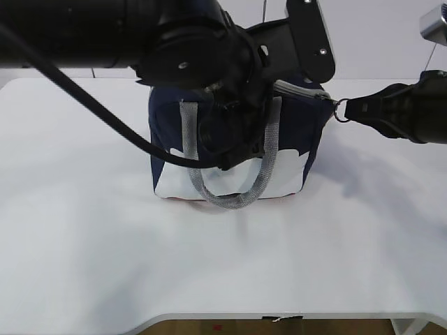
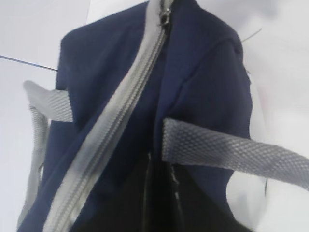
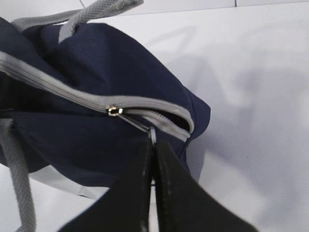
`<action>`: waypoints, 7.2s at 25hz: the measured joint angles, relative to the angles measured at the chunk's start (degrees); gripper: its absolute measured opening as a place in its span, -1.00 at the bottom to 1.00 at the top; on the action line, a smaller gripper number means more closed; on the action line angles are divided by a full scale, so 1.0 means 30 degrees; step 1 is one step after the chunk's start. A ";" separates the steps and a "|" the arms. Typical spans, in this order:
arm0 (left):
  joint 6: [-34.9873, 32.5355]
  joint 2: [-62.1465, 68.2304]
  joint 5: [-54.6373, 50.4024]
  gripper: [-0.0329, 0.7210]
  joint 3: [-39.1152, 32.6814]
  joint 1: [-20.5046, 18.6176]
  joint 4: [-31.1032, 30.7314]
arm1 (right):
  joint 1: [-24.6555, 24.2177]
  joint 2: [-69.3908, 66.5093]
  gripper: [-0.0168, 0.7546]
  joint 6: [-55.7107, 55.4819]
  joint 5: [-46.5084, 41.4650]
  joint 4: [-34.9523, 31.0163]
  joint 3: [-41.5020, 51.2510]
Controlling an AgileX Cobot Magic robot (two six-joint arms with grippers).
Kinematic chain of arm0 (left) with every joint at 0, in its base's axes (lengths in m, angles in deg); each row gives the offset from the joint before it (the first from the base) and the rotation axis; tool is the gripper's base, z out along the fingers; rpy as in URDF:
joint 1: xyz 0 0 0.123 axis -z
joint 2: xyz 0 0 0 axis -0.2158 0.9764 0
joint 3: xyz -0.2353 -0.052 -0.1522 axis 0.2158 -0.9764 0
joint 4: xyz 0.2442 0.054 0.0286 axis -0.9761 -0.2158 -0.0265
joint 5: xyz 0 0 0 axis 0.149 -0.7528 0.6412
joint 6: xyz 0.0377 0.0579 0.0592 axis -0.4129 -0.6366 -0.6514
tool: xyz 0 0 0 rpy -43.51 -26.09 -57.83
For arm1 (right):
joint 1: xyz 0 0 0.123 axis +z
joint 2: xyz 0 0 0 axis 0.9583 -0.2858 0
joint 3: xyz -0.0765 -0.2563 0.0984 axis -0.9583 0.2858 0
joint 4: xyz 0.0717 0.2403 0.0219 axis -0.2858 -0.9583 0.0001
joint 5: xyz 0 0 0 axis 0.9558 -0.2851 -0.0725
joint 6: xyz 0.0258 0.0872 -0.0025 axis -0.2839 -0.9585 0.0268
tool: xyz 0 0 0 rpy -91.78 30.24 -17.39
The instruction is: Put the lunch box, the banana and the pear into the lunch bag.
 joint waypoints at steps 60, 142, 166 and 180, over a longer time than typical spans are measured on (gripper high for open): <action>0.0402 -0.0524 -0.0962 -0.89 0.0882 -0.0114 -0.1003 | 0.0197 -0.1590 -0.94 0.0337 0.3851 0.1092 0.0300; 0.5931 -0.7992 -0.3188 -0.17 0.2211 -0.3056 -0.1132 | -0.0568 -0.0576 0.03 0.0257 0.2669 -0.0153 -0.0405; 0.5968 -1.4518 -0.9586 -0.14 0.2211 -0.3056 -0.1099 | -0.0574 0.6877 0.03 -0.1576 0.3455 0.1431 -0.0405; 0.5968 -1.8083 -1.0759 -0.15 0.1963 -0.3056 -0.0838 | -0.0574 1.0937 0.03 -0.1619 0.7687 0.1512 -0.0405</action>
